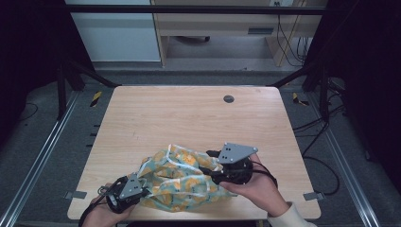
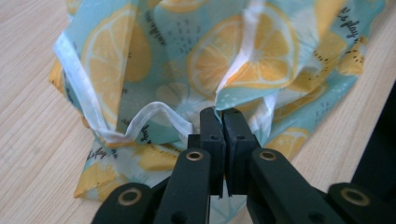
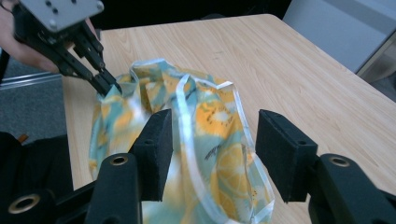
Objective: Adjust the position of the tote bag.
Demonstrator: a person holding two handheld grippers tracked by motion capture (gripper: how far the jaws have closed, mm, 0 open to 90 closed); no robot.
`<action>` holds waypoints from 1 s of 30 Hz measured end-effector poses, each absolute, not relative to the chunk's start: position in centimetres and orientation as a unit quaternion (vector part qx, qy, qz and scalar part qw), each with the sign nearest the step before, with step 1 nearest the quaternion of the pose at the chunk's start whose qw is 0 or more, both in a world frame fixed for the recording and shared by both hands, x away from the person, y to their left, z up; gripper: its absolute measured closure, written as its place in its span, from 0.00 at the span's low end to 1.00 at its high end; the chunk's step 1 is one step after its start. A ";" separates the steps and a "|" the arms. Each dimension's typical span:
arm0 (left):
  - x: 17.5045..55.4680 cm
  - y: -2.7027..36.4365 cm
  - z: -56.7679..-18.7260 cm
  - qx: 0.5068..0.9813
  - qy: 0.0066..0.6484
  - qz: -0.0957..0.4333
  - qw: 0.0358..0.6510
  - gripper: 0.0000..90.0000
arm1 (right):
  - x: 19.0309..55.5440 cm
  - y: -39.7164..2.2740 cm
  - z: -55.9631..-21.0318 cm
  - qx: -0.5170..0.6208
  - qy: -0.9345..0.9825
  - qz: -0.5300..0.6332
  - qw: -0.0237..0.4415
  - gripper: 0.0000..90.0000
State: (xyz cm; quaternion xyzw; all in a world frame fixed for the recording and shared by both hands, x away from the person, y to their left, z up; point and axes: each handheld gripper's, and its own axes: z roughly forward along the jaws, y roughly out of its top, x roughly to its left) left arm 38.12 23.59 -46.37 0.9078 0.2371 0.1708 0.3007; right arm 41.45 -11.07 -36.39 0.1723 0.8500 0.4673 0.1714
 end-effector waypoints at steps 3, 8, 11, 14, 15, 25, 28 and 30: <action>38.1 23.9 -46.2 0.904 0.238 0.170 0.311 0.97 | 41.5 -11.2 -35.7 0.174 0.846 0.471 0.177 0.52; 37.7 24.7 -45.2 0.889 0.245 0.181 0.341 0.83 | 42.0 -10.3 -37.5 0.181 0.861 0.446 0.166 0.55; 37.1 25.1 -44.0 0.872 0.242 0.184 0.384 0.74 | 42.5 -10.0 -39.5 0.192 0.868 0.434 0.148 0.54; 36.8 25.1 -43.2 0.863 0.239 0.189 0.404 0.66 | 42.9 -10.0 -41.4 0.204 0.877 0.417 0.124 0.48; 36.8 24.8 -42.2 0.854 0.237 0.193 0.421 0.64 | 42.9 -9.9 -41.9 0.208 0.881 0.408 0.118 0.49; 38.5 19.5 -41.6 0.870 0.185 0.188 0.416 0.55 | 42.4 -10.0 -40.1 0.192 0.881 0.414 0.128 0.99; 38.9 18.5 -41.4 0.876 0.169 0.187 0.411 0.52 | 42.9 -10.1 -39.2 0.193 0.873 0.426 0.137 0.99; 39.4 17.2 -41.4 0.882 0.153 0.174 0.412 0.51 | 43.8 -10.0 -38.0 0.204 0.862 0.441 0.143 0.99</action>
